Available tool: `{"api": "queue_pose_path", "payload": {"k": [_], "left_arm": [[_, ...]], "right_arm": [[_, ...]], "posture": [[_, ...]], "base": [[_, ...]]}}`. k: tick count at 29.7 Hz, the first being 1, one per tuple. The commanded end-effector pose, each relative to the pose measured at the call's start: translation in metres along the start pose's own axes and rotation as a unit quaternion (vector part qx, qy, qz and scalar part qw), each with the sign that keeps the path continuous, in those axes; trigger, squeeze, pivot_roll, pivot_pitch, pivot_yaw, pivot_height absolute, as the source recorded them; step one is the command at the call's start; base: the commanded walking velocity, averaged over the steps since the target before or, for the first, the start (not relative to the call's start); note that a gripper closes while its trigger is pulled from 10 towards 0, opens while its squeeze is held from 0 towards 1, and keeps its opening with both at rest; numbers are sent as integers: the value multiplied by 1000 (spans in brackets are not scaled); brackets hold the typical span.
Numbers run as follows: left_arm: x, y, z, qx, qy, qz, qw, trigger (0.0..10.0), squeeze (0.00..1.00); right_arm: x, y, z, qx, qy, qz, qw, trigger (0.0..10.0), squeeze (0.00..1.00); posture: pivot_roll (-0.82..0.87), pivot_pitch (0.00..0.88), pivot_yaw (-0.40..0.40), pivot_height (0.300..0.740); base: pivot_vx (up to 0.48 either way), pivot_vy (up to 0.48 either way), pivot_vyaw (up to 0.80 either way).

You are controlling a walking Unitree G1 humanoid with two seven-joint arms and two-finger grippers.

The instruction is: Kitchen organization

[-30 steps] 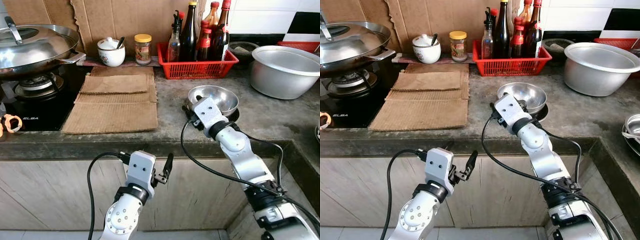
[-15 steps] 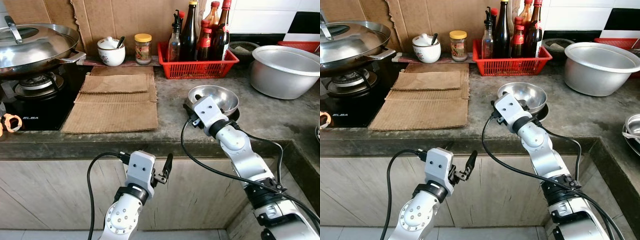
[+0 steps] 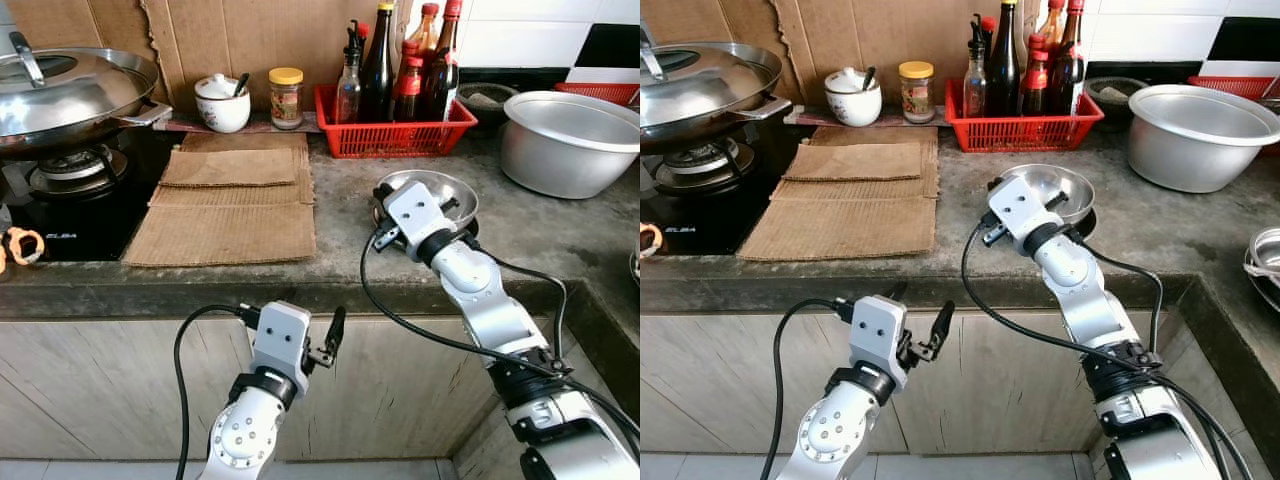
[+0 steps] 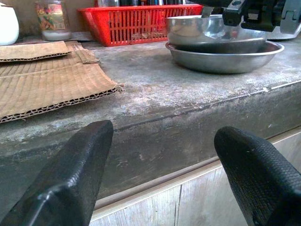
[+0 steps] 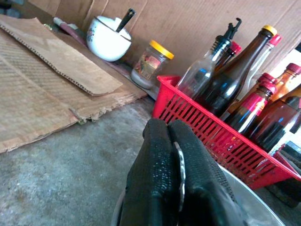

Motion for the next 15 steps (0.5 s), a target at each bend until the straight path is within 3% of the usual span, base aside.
{"api": "queue_pose_path", "payload": {"k": [1,7,9,10,12,15], "left_arm": [[1,-1,1,1,0,1,1000,10000,0],[2,-1,1,1,0,0,1000,10000,0],[1,-1,0,0,1,2,1000,10000,0],[1,-1,0,0,1,2,1000,10000,0],[1,0,0,-1,3,1,1000,10000,0],[1,0,0,-2,4,2,1000,10000,0]], "right_arm": [[9,0,5,12,13,-29,999,0,0],[33,-1,25,56,83,-127,987,0,0],[49,-8,37,83,134,-189,969,0,0],[49,-8,37,83,134,-189,969,0,0],[53,-13,45,103,175,-209,957,0,0],[53,-18,50,111,187,-217,952,0,0]], "posture": [[67,38,-52,740],[70,30,-53,740],[67,33,-48,740],[67,33,-48,740],[65,36,-47,740],[63,37,-45,740]], "base": [[0,0,0],[0,0,0],[0,0,0],[0,0,0],[0,0,0],[0,0,0]]}}
Point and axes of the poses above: a point about 5 cm out from each wrist's last joint towards the gripper, its own y axis pointing out of the wrist towards the gripper, its own z axis along the axis of the wrist's last joint, x = y × z, the point moved 2 cm from there along y, pointing out of the wrist towards the gripper, and after that the axes turned 2 degrees about y, right-handed, at the moved point
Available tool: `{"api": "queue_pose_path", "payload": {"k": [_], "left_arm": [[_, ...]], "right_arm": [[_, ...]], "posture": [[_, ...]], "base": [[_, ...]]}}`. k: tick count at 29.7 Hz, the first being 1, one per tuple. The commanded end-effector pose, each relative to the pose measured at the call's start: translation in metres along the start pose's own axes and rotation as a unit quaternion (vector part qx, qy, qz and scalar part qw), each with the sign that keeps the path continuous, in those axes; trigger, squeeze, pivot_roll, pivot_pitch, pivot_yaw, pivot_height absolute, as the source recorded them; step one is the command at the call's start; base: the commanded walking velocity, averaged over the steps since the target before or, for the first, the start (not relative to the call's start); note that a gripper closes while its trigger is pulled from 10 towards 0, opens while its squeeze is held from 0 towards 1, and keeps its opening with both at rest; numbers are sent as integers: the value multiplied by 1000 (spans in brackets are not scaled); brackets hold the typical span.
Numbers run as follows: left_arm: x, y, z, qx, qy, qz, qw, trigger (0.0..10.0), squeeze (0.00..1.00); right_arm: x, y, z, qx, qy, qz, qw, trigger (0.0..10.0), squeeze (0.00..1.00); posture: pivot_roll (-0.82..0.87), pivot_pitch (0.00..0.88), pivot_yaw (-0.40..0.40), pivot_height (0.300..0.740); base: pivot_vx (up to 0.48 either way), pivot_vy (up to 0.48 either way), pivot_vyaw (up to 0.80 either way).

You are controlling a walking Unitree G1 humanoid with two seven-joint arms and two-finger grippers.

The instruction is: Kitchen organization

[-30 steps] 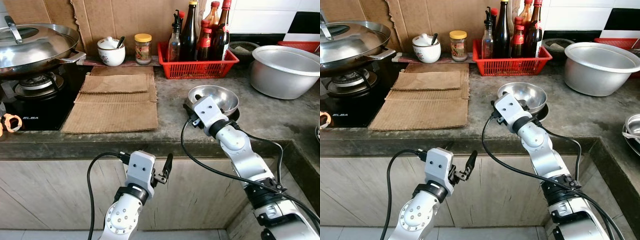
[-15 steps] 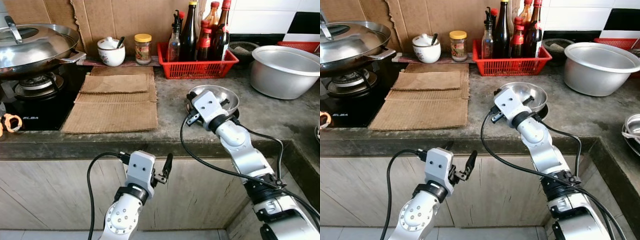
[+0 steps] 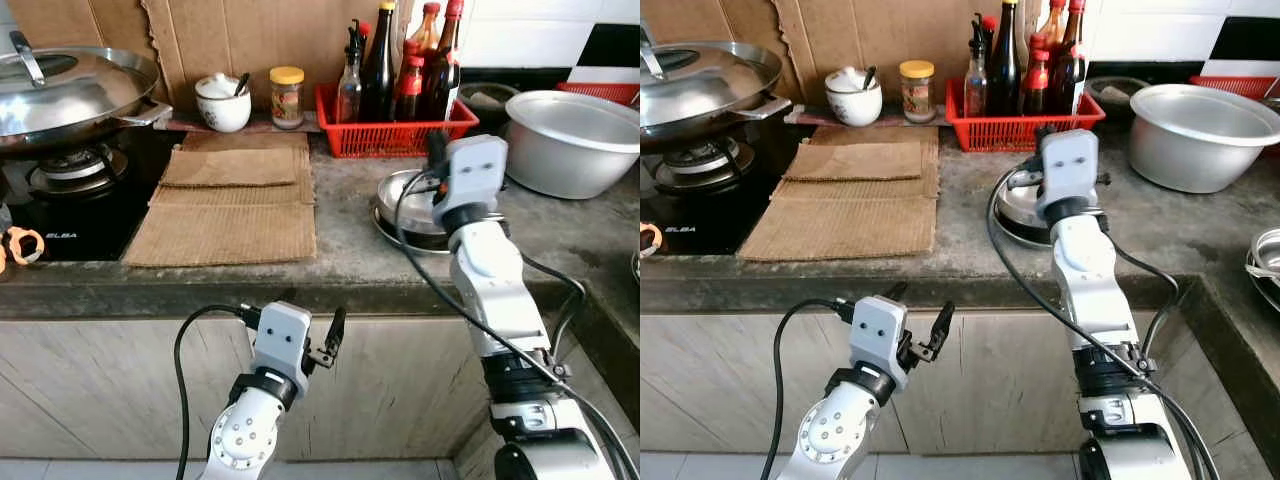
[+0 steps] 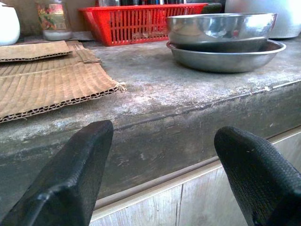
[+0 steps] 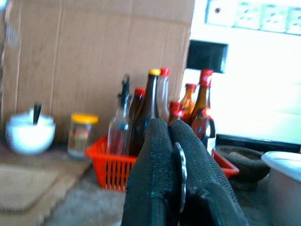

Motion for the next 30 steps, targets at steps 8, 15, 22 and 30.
{"api": "queue_pose_path", "payload": {"k": [8,15,22,30], "left_arm": [[-2,1,0,2,1,4,1000,10000,0],[-3,2,-1,2,2,3,1000,10000,0],[-3,2,0,3,2,1,1000,10000,0],[-4,2,-1,4,3,0,1000,10000,0]], "right_arm": [[9,-27,29,36,23,-69,997,0,0],[37,-45,35,36,-55,-144,987,0,0],[37,-70,19,-15,-73,-138,988,0,0],[35,-94,8,-56,-77,-134,986,10000,0]], "posture": [[57,38,-33,740],[49,37,-24,740],[48,38,-23,740],[42,41,-16,740]], "base": [[0,0,0],[0,0,0],[0,0,0],[0,0,0]]}}
Point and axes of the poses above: a point about 5 cm out from each wrist's last joint towards the gripper, its own y axis pointing out of the wrist towards the gripper, its own z axis along the axis of the wrist's last joint, x = y × z, the point moved 2 cm from there along y, pointing out of the wrist towards the gripper, and after that the axes turned 2 degrees about y, right-handed, at the moved point
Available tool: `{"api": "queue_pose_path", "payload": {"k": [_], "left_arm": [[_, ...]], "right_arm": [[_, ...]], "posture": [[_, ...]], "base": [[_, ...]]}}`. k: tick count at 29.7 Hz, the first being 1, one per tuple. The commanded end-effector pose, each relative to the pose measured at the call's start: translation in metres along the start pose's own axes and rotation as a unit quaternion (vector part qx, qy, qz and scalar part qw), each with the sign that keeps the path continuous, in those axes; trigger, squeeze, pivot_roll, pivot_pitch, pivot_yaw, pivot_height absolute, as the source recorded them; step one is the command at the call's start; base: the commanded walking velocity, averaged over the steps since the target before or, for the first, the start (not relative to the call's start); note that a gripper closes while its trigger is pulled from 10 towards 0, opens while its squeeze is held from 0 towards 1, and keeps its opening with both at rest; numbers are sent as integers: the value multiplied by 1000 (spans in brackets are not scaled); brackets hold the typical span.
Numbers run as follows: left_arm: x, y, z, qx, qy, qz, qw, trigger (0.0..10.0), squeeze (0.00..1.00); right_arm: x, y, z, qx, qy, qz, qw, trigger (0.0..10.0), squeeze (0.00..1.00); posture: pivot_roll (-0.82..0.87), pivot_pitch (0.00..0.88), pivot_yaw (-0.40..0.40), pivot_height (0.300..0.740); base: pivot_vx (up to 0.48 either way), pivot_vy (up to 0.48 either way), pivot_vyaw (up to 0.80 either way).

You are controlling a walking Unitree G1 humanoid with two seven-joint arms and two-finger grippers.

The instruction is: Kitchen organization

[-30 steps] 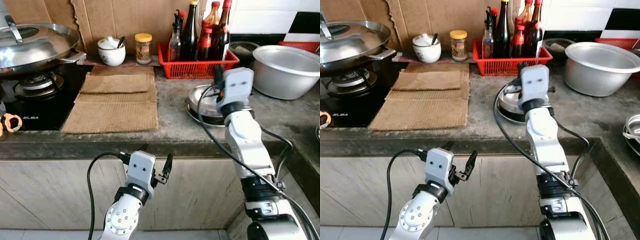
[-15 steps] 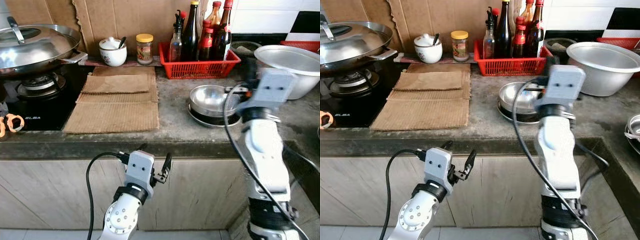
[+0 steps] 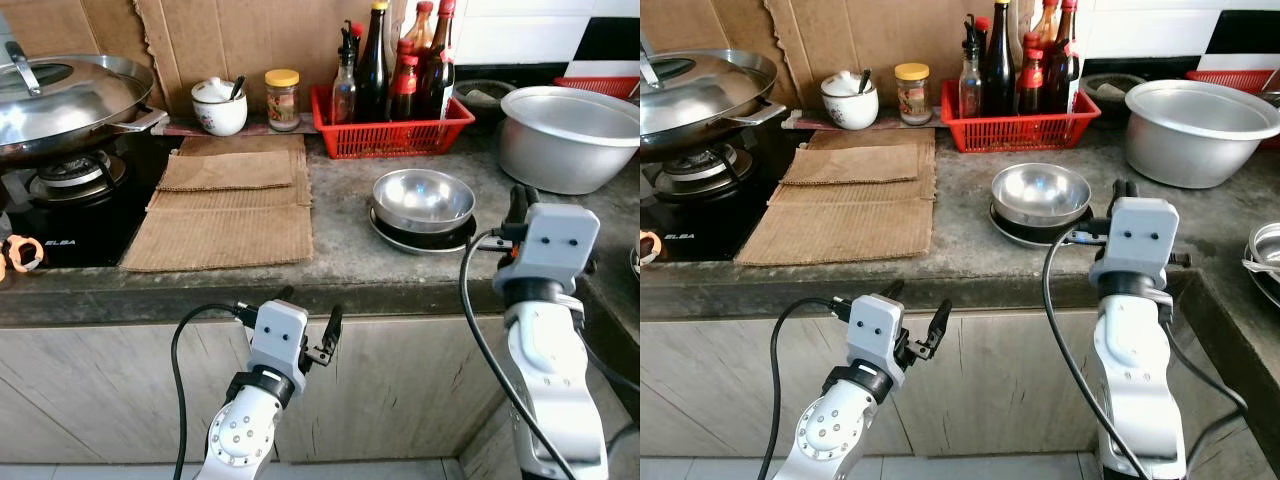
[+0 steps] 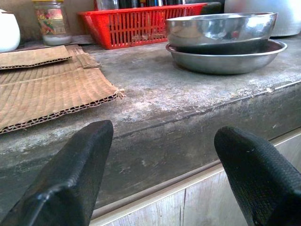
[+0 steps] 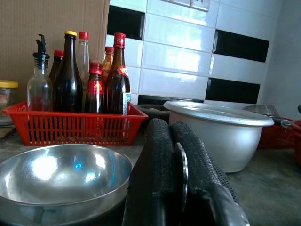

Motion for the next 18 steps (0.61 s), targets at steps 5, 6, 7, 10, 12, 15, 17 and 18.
{"api": "queue_pose_path", "payload": {"k": [5,6,7,10,12,15,17,18], "left_arm": [[0,0,-2,-1,0,-2,1000,10000,0],[0,1,-1,0,0,-2,1000,10000,0],[0,1,-1,0,0,-2,1000,10000,0],[0,0,-2,-1,1,-3,1000,10000,0],[0,0,-2,-1,1,-3,1000,10000,0],[1,-1,-2,-1,0,-3,1000,10000,0],[1,-1,-2,-2,0,-4,1000,10000,0],[1,-1,-2,-2,1,-4,1000,10000,0]], "right_arm": [[-9,-12,-3,-20,8,22,1000,10000,0],[-12,-14,-5,-27,12,31,999,10000,0],[-12,-14,-5,-27,12,31,999,10000,0],[-19,-22,-10,-44,20,49,998,10000,0],[-21,-24,-12,-50,25,54,997,10000,0],[-23,-25,-13,-53,26,58,997,10000,0],[-24,-26,-14,-56,30,62,996,10000,0],[-24,-26,-14,-57,31,63,996,10000,0]], "posture": [[42,39,-17,740],[42,40,-17,740],[42,40,-17,740],[43,41,-18,740],[44,39,-18,740],[44,38,-19,740],[42,36,-21,740],[42,36,-21,740]], "base": [[0,0,0],[0,0,0],[0,0,0],[-186,0,0],[-285,0,0],[-290,0,0],[-296,0,0],[-296,0,0]]}}
Point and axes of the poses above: a point about 5 cm out from each wrist's last joint towards the gripper, its own y axis pointing out of the wrist towards the gripper, its own z axis along the axis of the wrist's last joint, x = y × z, the point moved 2 cm from there along y, pointing out of the wrist towards the gripper, and after that the axes turned 2 degrees about y, right-handed, at the moved point
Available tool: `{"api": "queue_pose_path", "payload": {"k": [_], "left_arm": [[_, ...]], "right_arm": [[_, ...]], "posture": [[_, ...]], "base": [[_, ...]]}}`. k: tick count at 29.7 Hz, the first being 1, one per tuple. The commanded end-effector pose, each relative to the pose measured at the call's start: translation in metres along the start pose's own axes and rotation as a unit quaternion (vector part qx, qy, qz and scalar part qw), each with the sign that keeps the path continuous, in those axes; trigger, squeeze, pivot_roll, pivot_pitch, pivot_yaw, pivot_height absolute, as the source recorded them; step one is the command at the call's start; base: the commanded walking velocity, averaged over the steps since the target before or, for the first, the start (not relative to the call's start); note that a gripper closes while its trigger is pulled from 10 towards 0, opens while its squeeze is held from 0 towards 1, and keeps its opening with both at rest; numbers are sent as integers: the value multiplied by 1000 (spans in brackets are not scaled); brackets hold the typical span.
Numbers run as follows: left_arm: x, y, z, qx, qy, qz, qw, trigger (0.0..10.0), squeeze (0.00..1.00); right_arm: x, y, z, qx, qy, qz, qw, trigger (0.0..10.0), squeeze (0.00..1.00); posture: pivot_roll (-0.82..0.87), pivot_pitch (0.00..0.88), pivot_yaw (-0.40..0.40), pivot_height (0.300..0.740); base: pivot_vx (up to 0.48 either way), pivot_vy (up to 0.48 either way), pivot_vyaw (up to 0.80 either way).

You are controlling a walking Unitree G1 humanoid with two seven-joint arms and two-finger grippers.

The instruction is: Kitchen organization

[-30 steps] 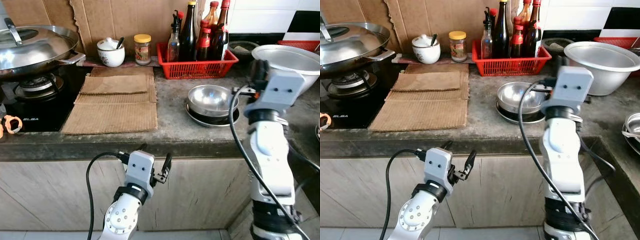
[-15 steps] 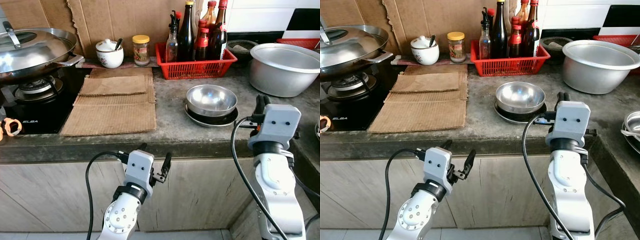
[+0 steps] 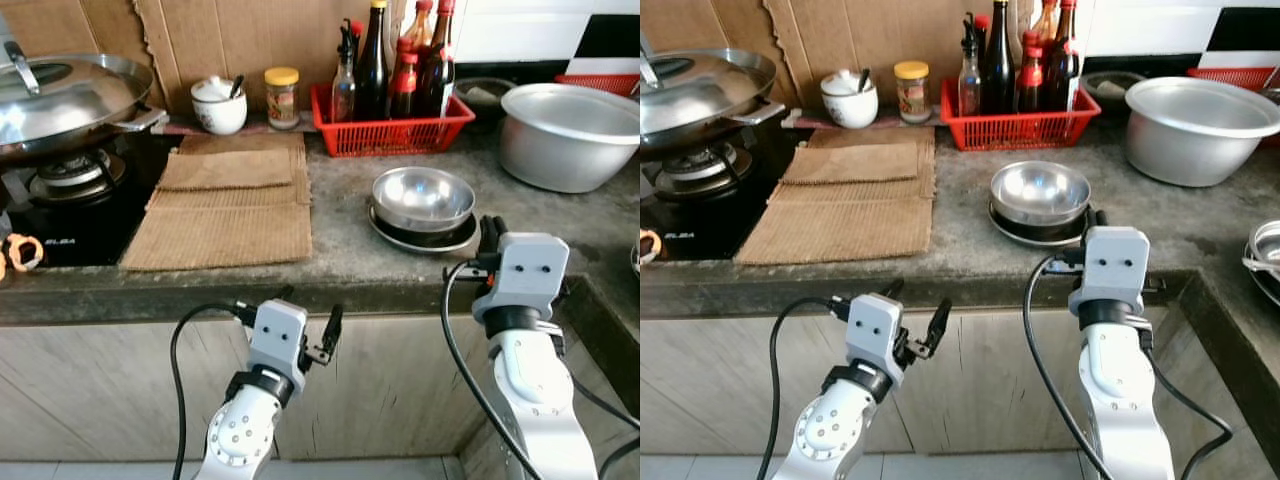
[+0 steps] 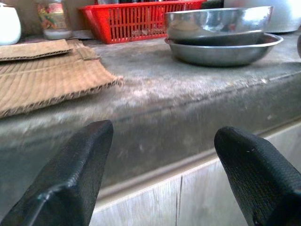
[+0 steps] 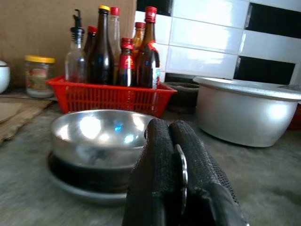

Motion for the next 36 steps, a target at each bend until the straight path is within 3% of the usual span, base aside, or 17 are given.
{"api": "queue_pose_path", "payload": {"k": [1,36], "left_arm": [[2,-1,-3,-5,1,-4,1000,10000,0],[4,0,-4,-8,1,-8,1000,10000,0]], "right_arm": [[-2,-3,-5,-19,10,7,1000,10000,0],[-28,-17,-26,-77,43,98,991,10000,0]], "posture": [[41,36,-20,740],[39,33,-19,740]], "base": [[-300,0,0],[-298,0,0]]}}
Point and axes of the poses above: a point about 5 cm out from each wrist's last joint towards the gripper, its own y axis pointing out of the wrist towards the gripper, its own z axis along the axis of the wrist's last joint, x = y × z, the point moved 2 cm from there along y, pointing out of the wrist towards the gripper, and after that the axes turned 2 degrees about y, right-handed, at the moved point
